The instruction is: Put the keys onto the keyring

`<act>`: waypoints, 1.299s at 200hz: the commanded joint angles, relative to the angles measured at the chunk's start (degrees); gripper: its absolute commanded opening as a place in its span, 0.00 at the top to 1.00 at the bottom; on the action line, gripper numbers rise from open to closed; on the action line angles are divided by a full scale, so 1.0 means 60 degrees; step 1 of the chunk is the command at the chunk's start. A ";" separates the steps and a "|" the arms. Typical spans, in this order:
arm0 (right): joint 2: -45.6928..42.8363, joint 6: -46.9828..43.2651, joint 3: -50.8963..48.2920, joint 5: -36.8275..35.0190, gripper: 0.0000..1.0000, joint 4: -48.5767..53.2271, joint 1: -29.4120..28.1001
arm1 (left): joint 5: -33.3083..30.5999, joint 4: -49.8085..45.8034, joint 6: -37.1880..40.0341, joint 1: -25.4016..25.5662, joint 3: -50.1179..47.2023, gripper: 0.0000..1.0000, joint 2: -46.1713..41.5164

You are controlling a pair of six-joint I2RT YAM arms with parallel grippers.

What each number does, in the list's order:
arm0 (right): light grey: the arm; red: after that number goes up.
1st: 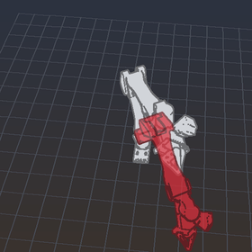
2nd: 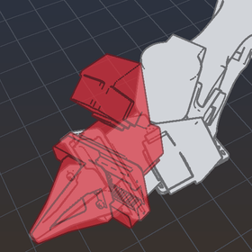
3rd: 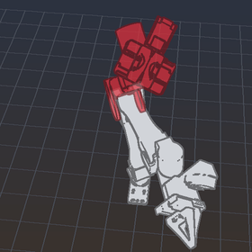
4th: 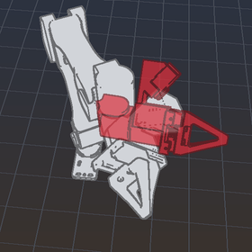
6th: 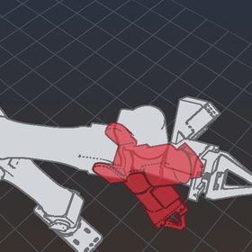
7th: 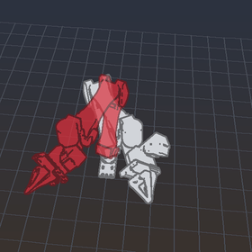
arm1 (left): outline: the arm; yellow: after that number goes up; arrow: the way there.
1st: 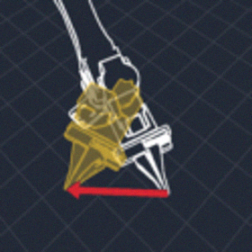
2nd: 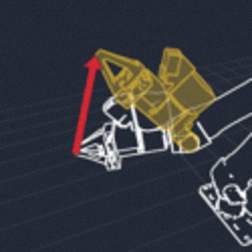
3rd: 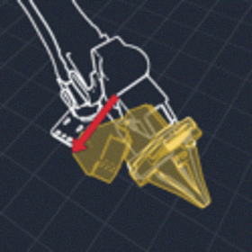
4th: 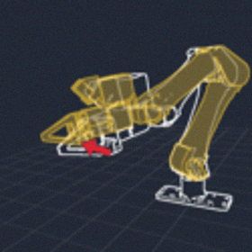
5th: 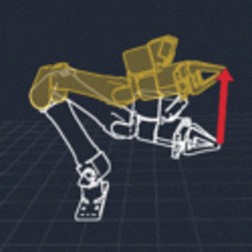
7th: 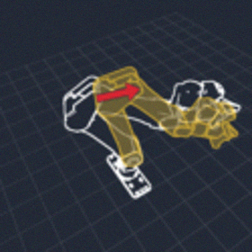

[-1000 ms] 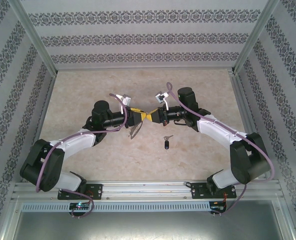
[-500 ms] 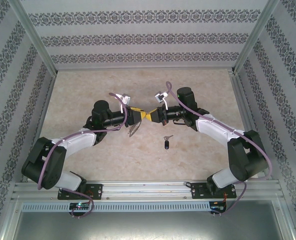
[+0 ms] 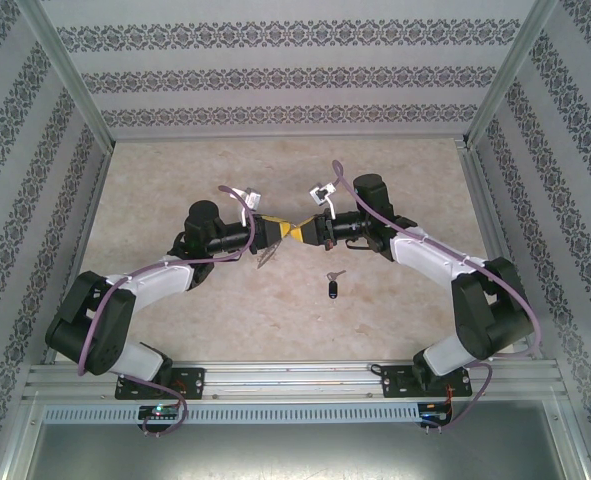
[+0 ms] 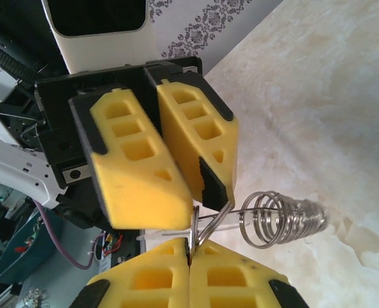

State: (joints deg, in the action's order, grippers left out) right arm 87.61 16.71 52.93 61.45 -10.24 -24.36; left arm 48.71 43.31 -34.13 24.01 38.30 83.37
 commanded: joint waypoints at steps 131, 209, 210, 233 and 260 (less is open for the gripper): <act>0.0321 0.0458 0.0320 -0.0313 0.76 -0.1054 0.0229 | -0.0813 0.0311 0.1412 0.0637 -0.0112 1.00 -0.0702; 0.0326 0.0791 0.0113 -0.0237 1.00 -0.1625 0.0354 | -0.1134 0.0375 0.1523 0.0642 -0.0372 1.00 -0.0716; 0.0325 0.0790 0.0106 -0.0237 1.00 -0.1629 0.0354 | -0.1140 0.0379 0.1518 0.0642 -0.0375 1.00 -0.0721; 0.0318 0.0753 0.0032 -0.0227 1.00 -0.1685 0.0379 | -0.1618 0.0403 0.1403 0.0646 -0.0488 1.00 -0.0805; 0.0295 0.0760 -0.0116 -0.0565 1.00 -0.1735 0.0398 | -0.2126 0.0163 0.1396 0.0642 -0.0567 1.00 -0.0985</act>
State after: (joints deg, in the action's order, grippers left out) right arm 89.21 21.34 53.32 59.37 -18.09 -22.59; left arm 39.13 43.20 -26.74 27.07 35.68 79.61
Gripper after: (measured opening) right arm 0.067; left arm 0.048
